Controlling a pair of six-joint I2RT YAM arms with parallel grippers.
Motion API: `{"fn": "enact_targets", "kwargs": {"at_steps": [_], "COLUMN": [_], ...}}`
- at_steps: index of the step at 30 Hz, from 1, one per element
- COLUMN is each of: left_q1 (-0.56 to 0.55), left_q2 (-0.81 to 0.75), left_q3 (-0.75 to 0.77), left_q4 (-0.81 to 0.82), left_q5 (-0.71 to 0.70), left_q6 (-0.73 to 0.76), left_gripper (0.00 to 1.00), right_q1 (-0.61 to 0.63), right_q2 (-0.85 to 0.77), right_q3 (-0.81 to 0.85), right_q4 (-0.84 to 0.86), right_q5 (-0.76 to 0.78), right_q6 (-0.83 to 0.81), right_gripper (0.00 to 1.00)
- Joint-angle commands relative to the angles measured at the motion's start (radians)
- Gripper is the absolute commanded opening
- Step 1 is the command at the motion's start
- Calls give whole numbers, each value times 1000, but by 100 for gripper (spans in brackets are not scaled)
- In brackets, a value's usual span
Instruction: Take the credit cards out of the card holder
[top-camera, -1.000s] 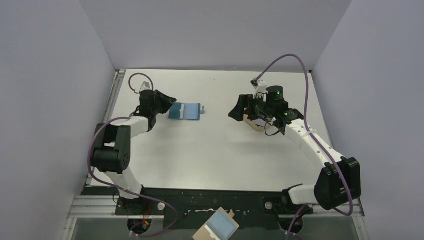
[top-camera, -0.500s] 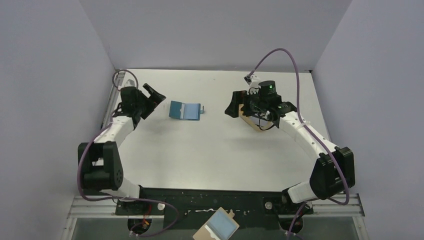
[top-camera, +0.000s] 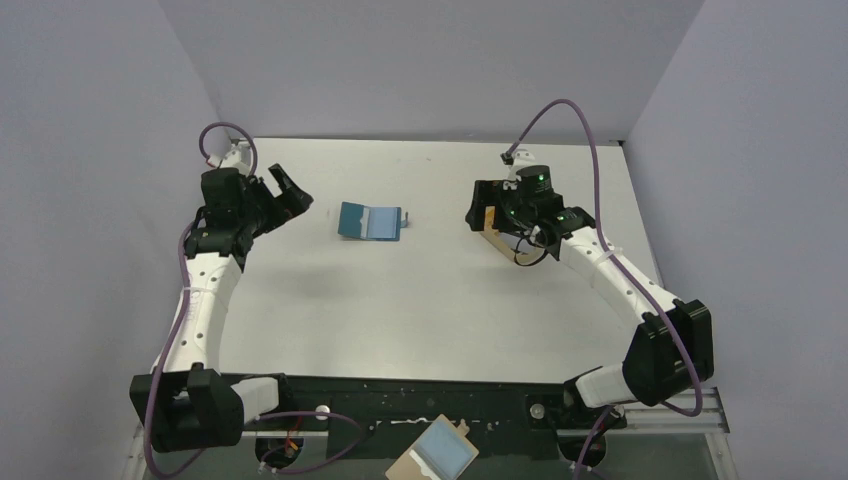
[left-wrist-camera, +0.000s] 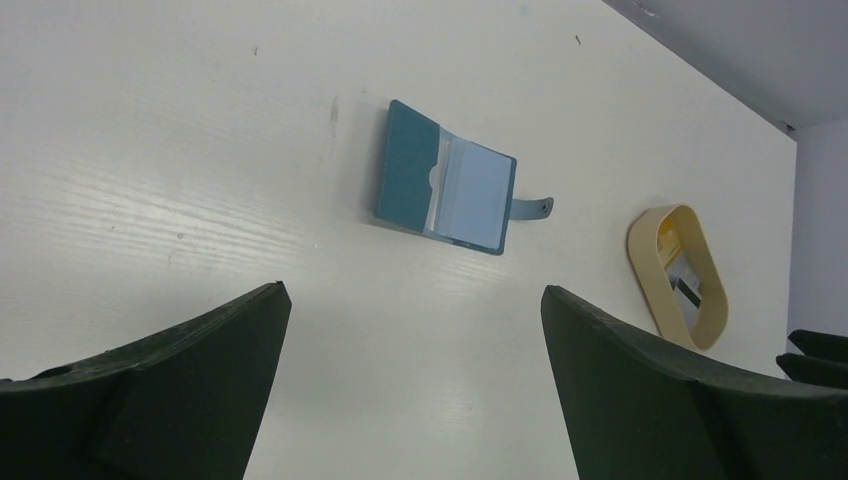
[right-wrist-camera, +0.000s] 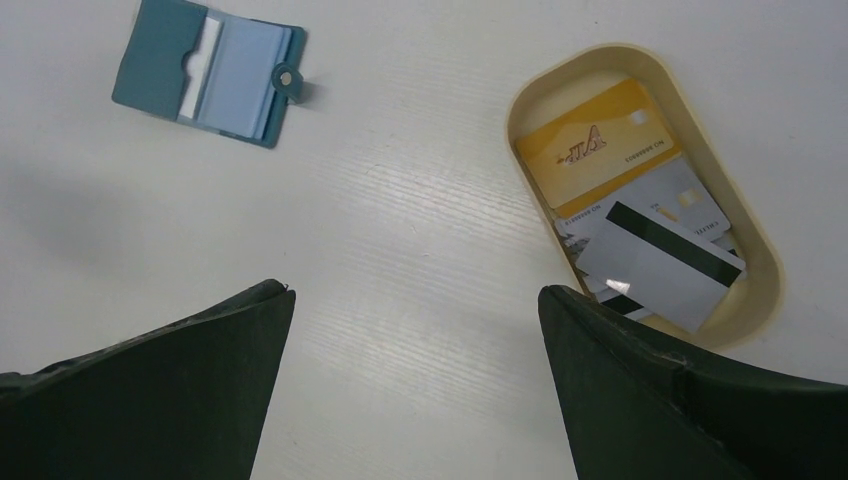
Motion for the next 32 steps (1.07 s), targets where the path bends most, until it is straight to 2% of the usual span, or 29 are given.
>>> {"fn": "enact_targets", "kwargs": {"at_steps": [1, 11, 24, 32], "left_q1": [17, 17, 17, 17], "left_q2": [-90, -227, -230, -197], "left_q3": [38, 0, -20, -8], "left_q4": [-71, -85, -39, -50], "left_q5": [51, 62, 52, 100], "left_q6": [88, 120, 122, 87], "left_gripper": [97, 97, 97, 97], "right_q1": [-3, -1, 3, 4], "right_q2": [-51, -46, -93, -139], "right_q3": [-10, -20, -55, -68], "right_q4": [27, -8, 19, -1], "right_q5": [104, 185, 314, 314], "right_q6": [22, 29, 91, 56], "right_gripper": [100, 100, 100, 100]}}
